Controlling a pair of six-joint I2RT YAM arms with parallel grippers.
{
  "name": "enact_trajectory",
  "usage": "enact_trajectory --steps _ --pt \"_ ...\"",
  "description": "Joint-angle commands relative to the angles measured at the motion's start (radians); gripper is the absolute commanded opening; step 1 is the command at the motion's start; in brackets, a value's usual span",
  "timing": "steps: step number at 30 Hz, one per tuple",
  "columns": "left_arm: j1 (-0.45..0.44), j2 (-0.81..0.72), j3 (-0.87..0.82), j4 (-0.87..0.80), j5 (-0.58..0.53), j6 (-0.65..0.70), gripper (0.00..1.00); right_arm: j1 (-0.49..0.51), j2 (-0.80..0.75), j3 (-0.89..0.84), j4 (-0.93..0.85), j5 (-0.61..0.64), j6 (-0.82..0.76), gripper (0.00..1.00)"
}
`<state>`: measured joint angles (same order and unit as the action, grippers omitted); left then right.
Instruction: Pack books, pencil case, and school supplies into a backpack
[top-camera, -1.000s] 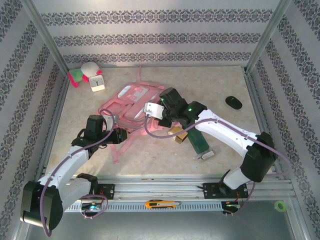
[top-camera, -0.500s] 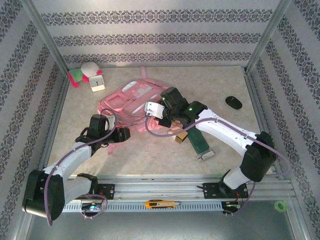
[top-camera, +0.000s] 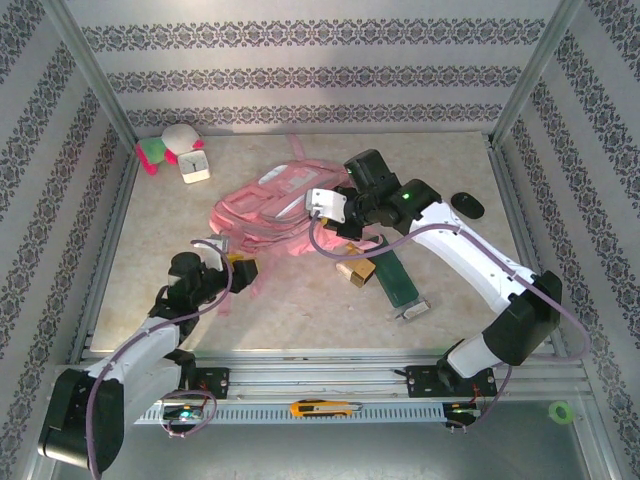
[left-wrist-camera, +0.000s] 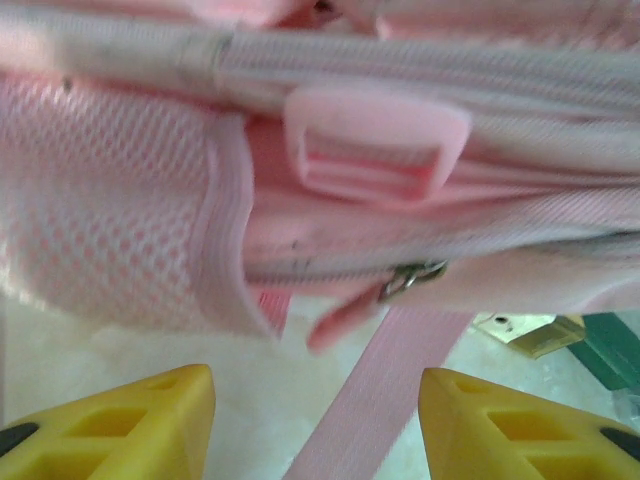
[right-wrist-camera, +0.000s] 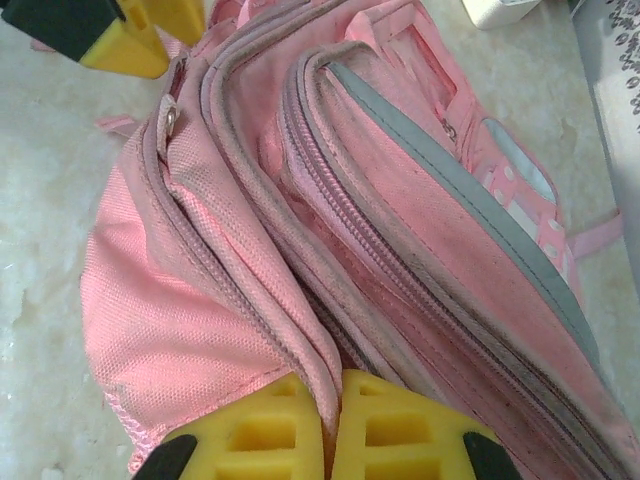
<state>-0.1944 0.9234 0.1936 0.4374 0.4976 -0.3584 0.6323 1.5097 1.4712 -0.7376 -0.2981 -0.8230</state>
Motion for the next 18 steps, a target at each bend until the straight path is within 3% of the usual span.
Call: enact_trajectory --steps 1,10,13,18 --pt "0.001 0.053 -0.025 0.228 0.072 0.035 0.54 -0.014 -0.055 0.057 0.028 -0.066 -0.018 0.00" --pt "-0.011 0.240 0.019 0.341 0.105 0.078 0.45 -0.019 -0.057 0.070 0.024 -0.107 -0.010 0.00" --pt "-0.016 0.261 0.018 0.394 0.105 0.075 0.28 -0.022 -0.056 0.069 0.025 -0.110 -0.008 0.00" --pt "-0.026 0.223 0.032 0.342 0.106 0.095 0.18 -0.022 -0.051 0.066 0.032 -0.109 0.003 0.00"
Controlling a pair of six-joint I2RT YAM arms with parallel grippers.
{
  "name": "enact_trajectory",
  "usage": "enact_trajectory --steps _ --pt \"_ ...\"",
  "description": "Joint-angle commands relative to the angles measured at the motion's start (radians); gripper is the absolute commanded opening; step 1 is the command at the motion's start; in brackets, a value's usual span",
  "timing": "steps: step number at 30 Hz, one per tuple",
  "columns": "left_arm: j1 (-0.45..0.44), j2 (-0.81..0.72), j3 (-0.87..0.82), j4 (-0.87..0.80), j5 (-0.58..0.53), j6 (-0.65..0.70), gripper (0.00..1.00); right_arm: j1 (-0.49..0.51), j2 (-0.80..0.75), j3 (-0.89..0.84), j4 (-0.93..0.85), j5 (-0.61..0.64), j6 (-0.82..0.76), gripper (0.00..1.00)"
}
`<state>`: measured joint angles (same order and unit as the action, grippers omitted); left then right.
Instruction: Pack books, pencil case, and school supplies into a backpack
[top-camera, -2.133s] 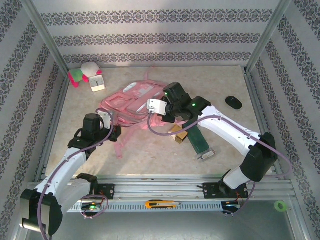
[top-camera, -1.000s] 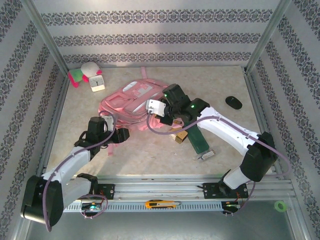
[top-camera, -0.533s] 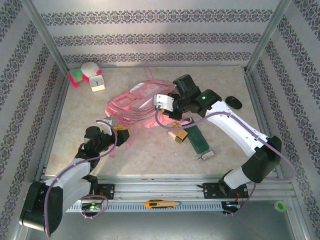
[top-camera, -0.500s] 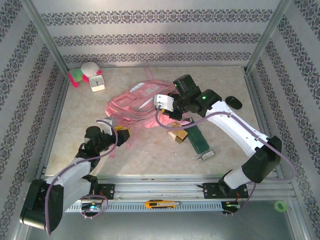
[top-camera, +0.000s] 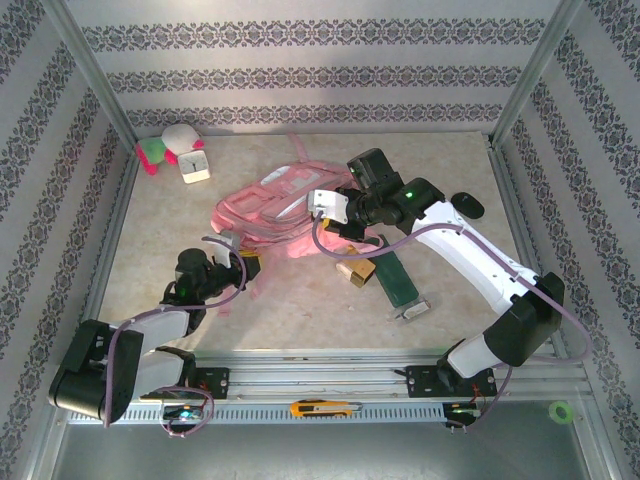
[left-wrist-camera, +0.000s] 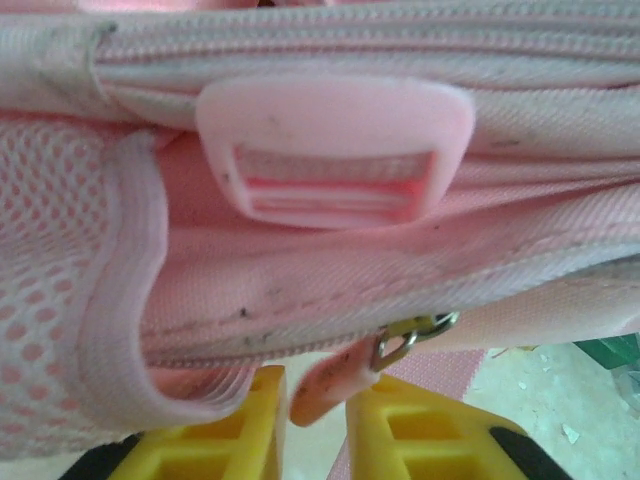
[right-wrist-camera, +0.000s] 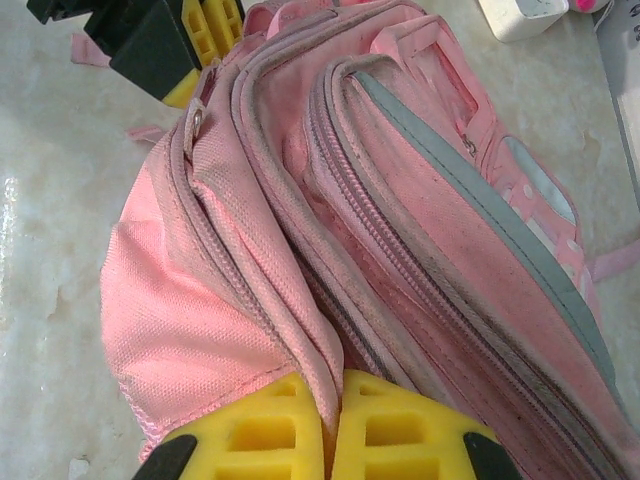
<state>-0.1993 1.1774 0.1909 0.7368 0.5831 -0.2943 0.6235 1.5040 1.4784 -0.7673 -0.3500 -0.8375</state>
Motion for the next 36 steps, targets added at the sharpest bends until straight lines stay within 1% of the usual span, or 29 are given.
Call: enact_trajectory --steps 1,5,11,15,17,20,23,24,26,28,30,33,35,36 --pt "-0.024 -0.041 0.040 0.018 0.016 0.041 0.15 -0.012 -0.046 0.057 0.063 -0.055 0.018 0.00" --pt "-0.034 -0.090 0.056 -0.069 0.021 0.058 0.00 -0.012 -0.044 0.053 0.081 -0.026 0.035 0.00" --pt "-0.068 -0.149 0.078 -0.169 0.081 0.061 0.00 -0.006 -0.031 0.041 0.141 0.014 0.126 0.00" --pt "-0.084 -0.167 0.112 -0.217 0.185 0.032 0.00 0.008 -0.031 -0.002 0.215 0.063 0.169 0.00" --pt "-0.086 -0.182 0.122 -0.228 0.212 0.010 0.00 0.015 -0.037 -0.027 0.243 0.077 0.170 0.00" --pt "-0.085 -0.208 0.154 -0.316 0.189 0.013 0.00 0.025 -0.046 -0.068 0.272 0.093 0.175 0.00" --pt "-0.087 -0.211 0.209 -0.426 0.226 0.022 0.00 0.043 -0.052 -0.125 0.303 0.084 0.203 0.00" --pt "-0.087 -0.212 0.229 -0.472 0.228 0.017 0.00 0.057 -0.049 -0.147 0.317 0.109 0.203 0.00" --pt "-0.087 -0.218 0.264 -0.565 0.208 0.010 0.00 0.075 -0.038 -0.182 0.365 0.166 0.240 0.00" --pt "-0.087 -0.224 0.291 -0.648 0.176 -0.011 0.00 0.085 -0.022 -0.218 0.443 0.172 0.314 0.00" --pt "-0.086 -0.226 0.315 -0.730 0.172 -0.017 0.00 0.108 -0.006 -0.241 0.523 0.186 0.357 0.00" --pt "-0.087 -0.233 0.345 -0.853 0.161 -0.009 0.00 0.133 0.054 -0.242 0.620 0.160 0.411 0.00" --pt "-0.086 -0.234 0.346 -0.894 0.129 -0.017 0.00 0.150 0.105 -0.235 0.666 0.135 0.449 0.00" --pt "-0.085 -0.229 0.342 -0.909 0.094 -0.031 0.00 0.160 0.133 -0.230 0.680 0.131 0.468 0.00"
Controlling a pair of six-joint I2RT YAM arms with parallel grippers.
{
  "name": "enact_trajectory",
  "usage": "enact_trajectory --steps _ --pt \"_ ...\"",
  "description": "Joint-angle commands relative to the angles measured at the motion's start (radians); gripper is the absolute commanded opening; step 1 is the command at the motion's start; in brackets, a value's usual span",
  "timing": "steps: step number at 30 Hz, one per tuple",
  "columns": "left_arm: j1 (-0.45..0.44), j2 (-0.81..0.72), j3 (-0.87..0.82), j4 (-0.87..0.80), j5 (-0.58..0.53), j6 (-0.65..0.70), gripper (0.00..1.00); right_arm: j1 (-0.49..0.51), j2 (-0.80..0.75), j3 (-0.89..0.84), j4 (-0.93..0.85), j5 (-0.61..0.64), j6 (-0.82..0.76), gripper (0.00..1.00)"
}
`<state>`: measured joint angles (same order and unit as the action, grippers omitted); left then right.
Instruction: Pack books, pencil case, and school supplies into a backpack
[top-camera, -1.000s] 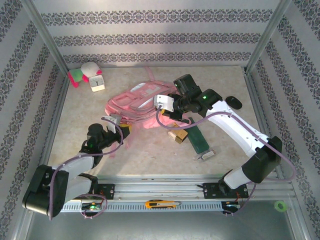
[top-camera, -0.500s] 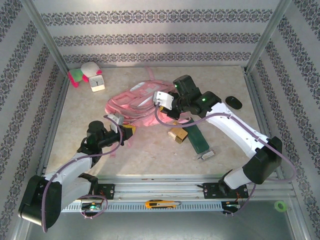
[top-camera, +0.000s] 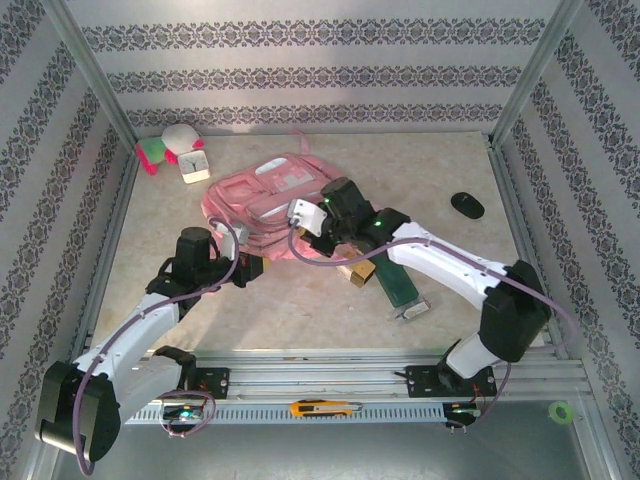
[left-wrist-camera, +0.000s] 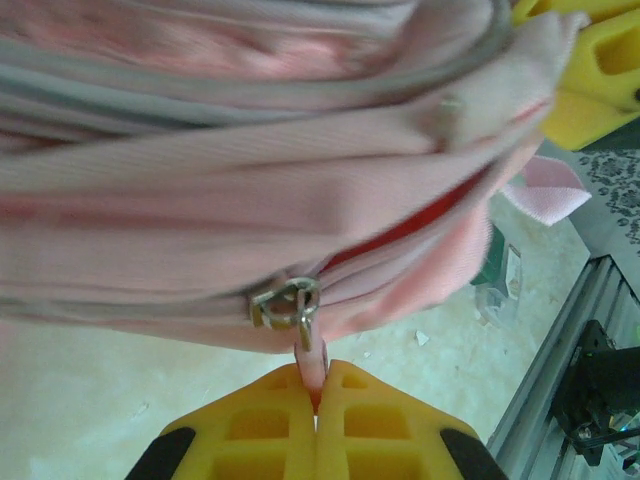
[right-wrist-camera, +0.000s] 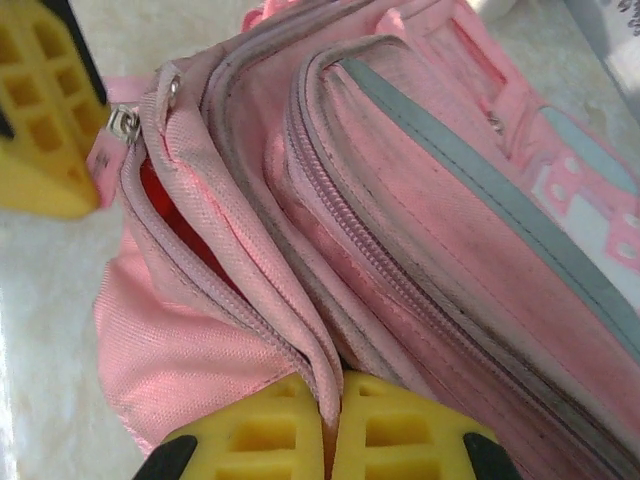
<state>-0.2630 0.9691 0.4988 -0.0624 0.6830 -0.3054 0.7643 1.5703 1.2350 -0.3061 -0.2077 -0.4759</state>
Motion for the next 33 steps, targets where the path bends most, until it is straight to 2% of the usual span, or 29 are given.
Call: enact_trajectory --steps 1,2,6,7,10,14,18,23,29,33 --pt "-0.022 -0.013 0.032 -0.122 -0.049 -0.033 0.00 0.024 0.088 0.017 0.230 -0.015 0.125 0.05" --pt "-0.022 -0.002 0.029 -0.129 -0.078 -0.044 0.00 0.027 0.101 0.017 0.236 -0.019 0.142 0.11" --pt "-0.019 0.069 0.021 -0.135 -0.159 -0.086 0.00 0.030 0.074 0.000 0.212 -0.067 0.250 0.50" --pt "-0.017 0.092 0.021 -0.137 -0.166 -0.089 0.00 0.028 0.048 -0.007 0.191 -0.063 0.309 0.57" --pt "-0.015 0.150 0.038 -0.164 -0.182 -0.083 0.00 -0.002 -0.044 -0.060 0.141 -0.082 0.501 0.64" --pt "-0.015 0.192 0.045 -0.173 -0.174 -0.074 0.00 -0.087 -0.109 -0.146 0.045 -0.028 0.889 0.64" --pt "-0.015 0.203 0.037 -0.169 -0.167 -0.067 0.00 -0.145 -0.049 -0.185 -0.031 -0.042 1.115 0.63" --pt "-0.017 0.204 0.033 -0.175 -0.169 -0.056 0.00 -0.153 0.044 -0.184 0.001 -0.043 1.236 0.65" --pt "-0.039 0.199 0.030 -0.143 -0.109 -0.044 0.00 -0.121 0.108 -0.192 0.095 -0.053 1.320 0.51" --pt "-0.106 0.228 0.047 -0.128 -0.057 -0.048 0.00 -0.114 0.123 -0.243 0.251 -0.051 1.428 0.43"
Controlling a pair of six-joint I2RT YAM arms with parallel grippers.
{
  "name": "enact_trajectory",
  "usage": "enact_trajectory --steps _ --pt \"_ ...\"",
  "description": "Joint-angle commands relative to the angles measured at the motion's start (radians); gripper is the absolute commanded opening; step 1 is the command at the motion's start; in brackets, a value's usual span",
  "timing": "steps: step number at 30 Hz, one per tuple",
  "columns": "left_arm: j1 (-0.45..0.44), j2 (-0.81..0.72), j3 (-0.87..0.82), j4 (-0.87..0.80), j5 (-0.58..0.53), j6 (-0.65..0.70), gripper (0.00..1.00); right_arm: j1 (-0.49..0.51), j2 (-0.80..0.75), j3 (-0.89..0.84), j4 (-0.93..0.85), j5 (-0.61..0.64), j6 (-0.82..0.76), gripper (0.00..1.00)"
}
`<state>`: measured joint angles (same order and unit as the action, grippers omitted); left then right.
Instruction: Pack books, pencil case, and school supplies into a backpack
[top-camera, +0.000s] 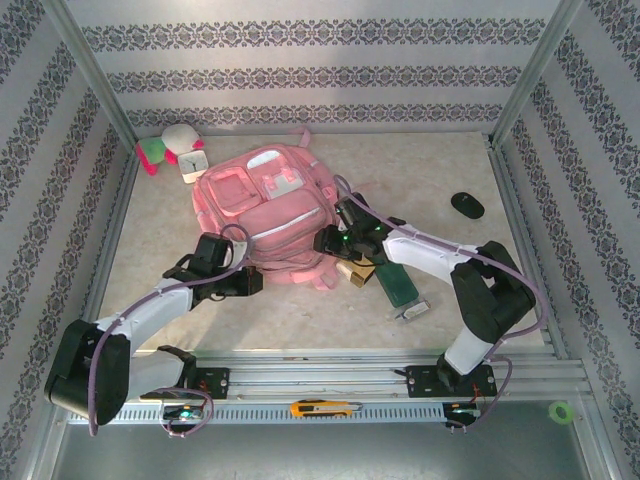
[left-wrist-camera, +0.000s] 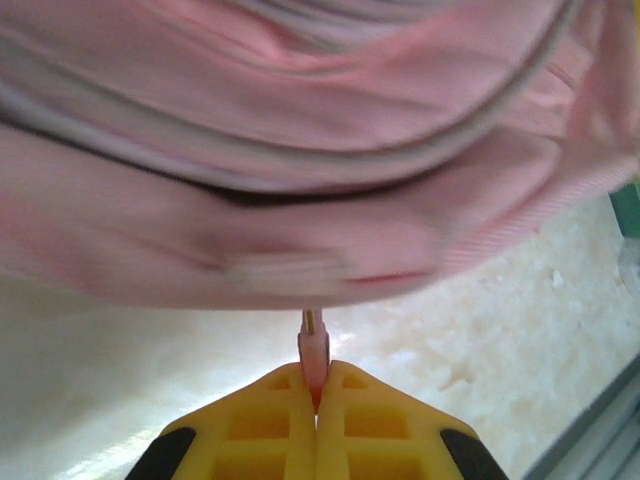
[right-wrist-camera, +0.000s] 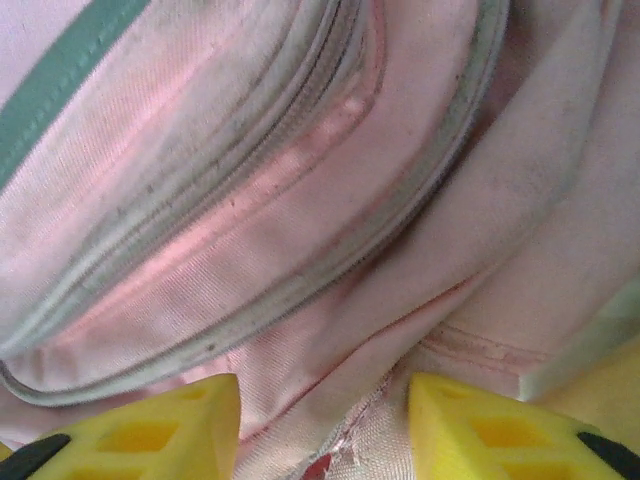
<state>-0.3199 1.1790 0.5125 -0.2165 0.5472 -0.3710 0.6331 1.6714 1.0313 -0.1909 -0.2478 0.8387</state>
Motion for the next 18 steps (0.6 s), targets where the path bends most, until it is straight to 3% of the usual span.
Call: enact_trajectory --steps 1,7,11,14,18 --pt "-0.071 0.032 0.039 0.034 0.093 0.013 0.00 0.022 0.023 -0.057 0.202 -0.005 0.150 0.41" --pt "-0.213 0.118 0.095 0.135 0.100 -0.021 0.01 0.046 0.066 -0.032 0.314 0.035 0.211 0.38" --pt "-0.257 0.182 0.155 0.248 0.090 -0.050 0.06 0.045 0.070 -0.032 0.324 0.054 0.202 0.38" --pt "-0.259 0.202 0.217 0.218 0.071 -0.012 0.21 0.031 0.039 -0.051 0.327 0.047 0.166 0.40" --pt "-0.234 0.109 0.268 0.011 0.051 0.182 0.43 0.007 -0.057 -0.072 0.307 -0.055 0.055 0.48"
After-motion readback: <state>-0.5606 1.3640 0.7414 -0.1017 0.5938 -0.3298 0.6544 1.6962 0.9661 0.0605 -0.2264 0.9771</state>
